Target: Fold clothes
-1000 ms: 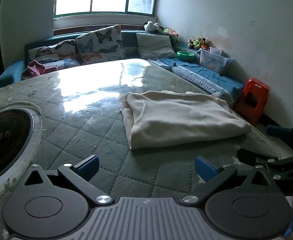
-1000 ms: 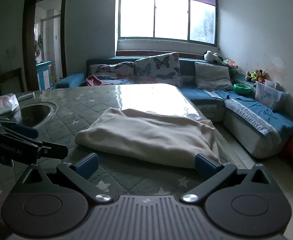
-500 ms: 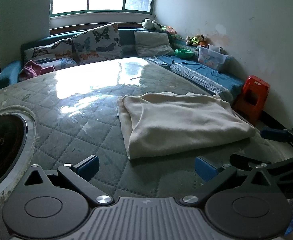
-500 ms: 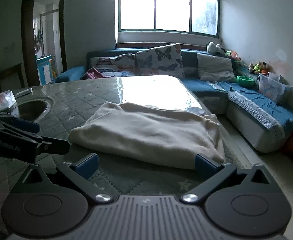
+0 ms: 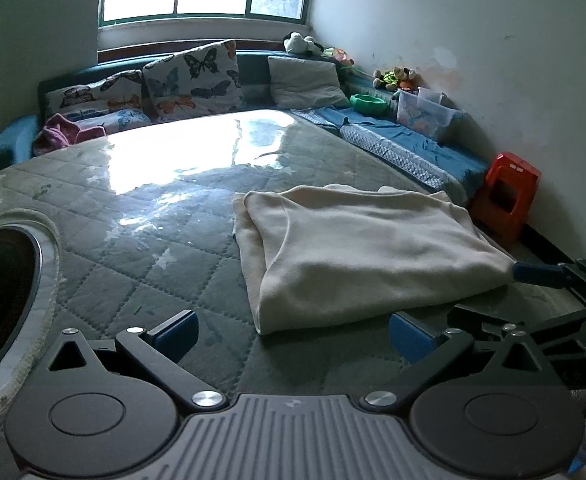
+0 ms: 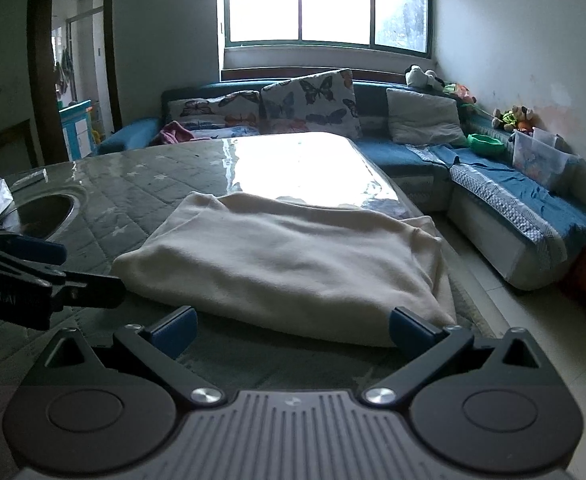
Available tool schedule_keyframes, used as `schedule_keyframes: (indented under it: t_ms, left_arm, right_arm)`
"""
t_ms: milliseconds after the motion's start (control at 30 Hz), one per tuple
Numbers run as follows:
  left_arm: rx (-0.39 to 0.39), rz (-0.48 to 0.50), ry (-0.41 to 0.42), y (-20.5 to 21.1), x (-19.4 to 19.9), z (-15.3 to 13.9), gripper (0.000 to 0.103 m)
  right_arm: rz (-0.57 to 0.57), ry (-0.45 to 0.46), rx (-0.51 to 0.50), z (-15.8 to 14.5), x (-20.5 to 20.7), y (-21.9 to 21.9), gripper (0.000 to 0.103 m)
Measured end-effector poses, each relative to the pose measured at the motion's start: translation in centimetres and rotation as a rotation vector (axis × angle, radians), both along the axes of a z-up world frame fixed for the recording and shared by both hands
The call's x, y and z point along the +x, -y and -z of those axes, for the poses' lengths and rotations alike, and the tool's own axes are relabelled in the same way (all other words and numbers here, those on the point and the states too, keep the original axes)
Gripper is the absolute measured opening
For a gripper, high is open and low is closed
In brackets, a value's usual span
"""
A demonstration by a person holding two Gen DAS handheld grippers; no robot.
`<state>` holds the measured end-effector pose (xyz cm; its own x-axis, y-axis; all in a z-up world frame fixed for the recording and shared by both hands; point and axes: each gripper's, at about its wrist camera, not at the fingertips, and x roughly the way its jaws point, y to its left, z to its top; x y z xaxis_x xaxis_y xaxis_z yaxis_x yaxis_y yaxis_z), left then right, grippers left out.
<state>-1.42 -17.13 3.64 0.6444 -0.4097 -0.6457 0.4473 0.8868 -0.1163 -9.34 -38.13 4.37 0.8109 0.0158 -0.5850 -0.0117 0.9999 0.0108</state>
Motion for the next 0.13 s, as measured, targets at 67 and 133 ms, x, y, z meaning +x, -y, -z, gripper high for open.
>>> schedule_keyframes:
  t_ms: [67,133]
  left_arm:
    - [0.001,-0.002,0.002,0.04,0.14,0.08,0.103]
    - [0.002,-0.004,-0.002,0.04,0.3,0.12,0.103]
  right_arm:
    - [0.002,-0.004,0.0,0.09,0.21,0.07,0.103]
    - [0.001,-0.012,0.002,0.22,0.45,0.15,0.103]
